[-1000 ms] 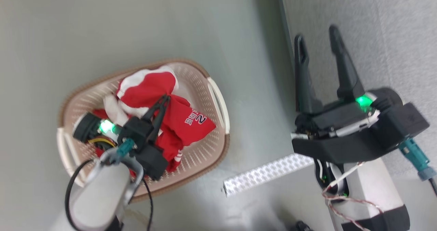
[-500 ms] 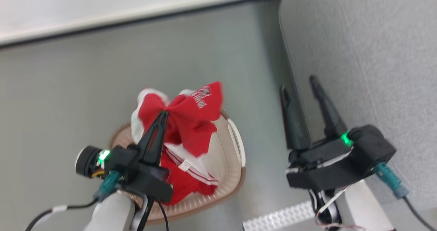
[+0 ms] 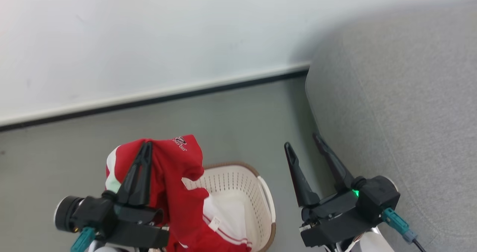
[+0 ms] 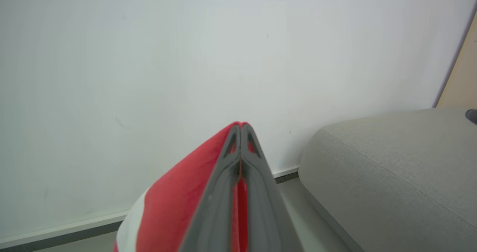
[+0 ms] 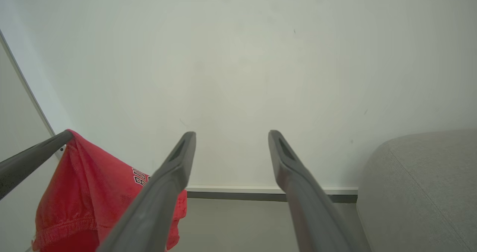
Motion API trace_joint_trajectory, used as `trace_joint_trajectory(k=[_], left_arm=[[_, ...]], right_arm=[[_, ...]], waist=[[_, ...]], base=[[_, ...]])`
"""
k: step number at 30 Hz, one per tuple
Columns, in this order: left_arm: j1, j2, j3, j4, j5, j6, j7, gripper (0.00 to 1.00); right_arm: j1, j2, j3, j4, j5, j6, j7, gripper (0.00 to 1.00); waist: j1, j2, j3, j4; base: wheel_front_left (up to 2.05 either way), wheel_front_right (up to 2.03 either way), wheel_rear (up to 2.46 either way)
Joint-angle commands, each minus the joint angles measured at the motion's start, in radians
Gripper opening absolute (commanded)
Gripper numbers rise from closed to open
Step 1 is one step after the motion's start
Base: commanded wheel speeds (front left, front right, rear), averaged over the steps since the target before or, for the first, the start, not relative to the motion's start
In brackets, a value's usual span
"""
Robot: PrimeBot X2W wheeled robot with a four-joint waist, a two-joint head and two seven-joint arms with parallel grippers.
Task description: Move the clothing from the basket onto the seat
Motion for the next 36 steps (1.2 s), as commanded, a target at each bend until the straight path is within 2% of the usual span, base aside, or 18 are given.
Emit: trace_joint_trajectory(k=[1, 6, 12, 18, 26, 32, 36], left_arm=[[0.030, -0.005, 0.015, -0.021, 0.007, -0.006, -0.005, 0.00], [0.069, -0.020, 0.064, -0.081, 0.015, -0.014, -0.005, 0.00], [0.091, -0.034, 0.078, -0.108, 0.030, -0.025, -0.005, 0.00], [0.087, -0.044, 0.089, -0.107, 0.042, -0.057, -0.005, 0.00], [0.041, -0.047, 0.028, -0.094, 0.089, -0.103, -0.005, 0.00], [-0.010, -0.052, -0.033, -0.083, 0.105, -0.119, -0.005, 0.00], [-0.030, -0.055, -0.071, -0.081, 0.102, -0.118, -0.005, 0.00]], right_arm=[[0.018, -0.003, 0.006, 0.001, 0.005, 0.001, -0.002, 1.00], [0.042, -0.002, 0.022, 0.007, 0.012, 0.001, -0.002, 1.00], [0.049, -0.008, 0.026, 0.010, 0.015, 0.001, -0.002, 1.00], [0.058, -0.014, 0.049, 0.007, 0.021, 0.001, -0.002, 1.00], [0.025, -0.026, 0.110, 0.032, 0.014, 0.001, -0.002, 1.00], [-0.020, -0.049, 0.228, 0.030, 0.087, 0.001, -0.002, 1.00], [-0.044, -0.049, 0.249, 0.042, 0.100, 0.001, -0.002, 1.00]], waist=[[0.0002, 0.0002, -0.088, 0.000], [0.0002, 0.0002, -0.123, -0.011], [0.0002, 0.0002, -0.142, -0.018], [0.0002, 0.0002, -0.160, -0.022], [0.0002, 0.0002, -0.162, -0.029], [0.0002, 0.0002, -0.151, -0.043], [0.0002, 0.0002, -0.143, -0.055]], base=[[0.00, 0.00, 0.00], [0.00, 0.00, 0.00], [0.00, 0.00, 0.00], [0.00, 0.00, 0.00], [0.00, 0.00, 0.00], [0.00, 0.00, 0.00], [0.00, 0.00, 0.00]])
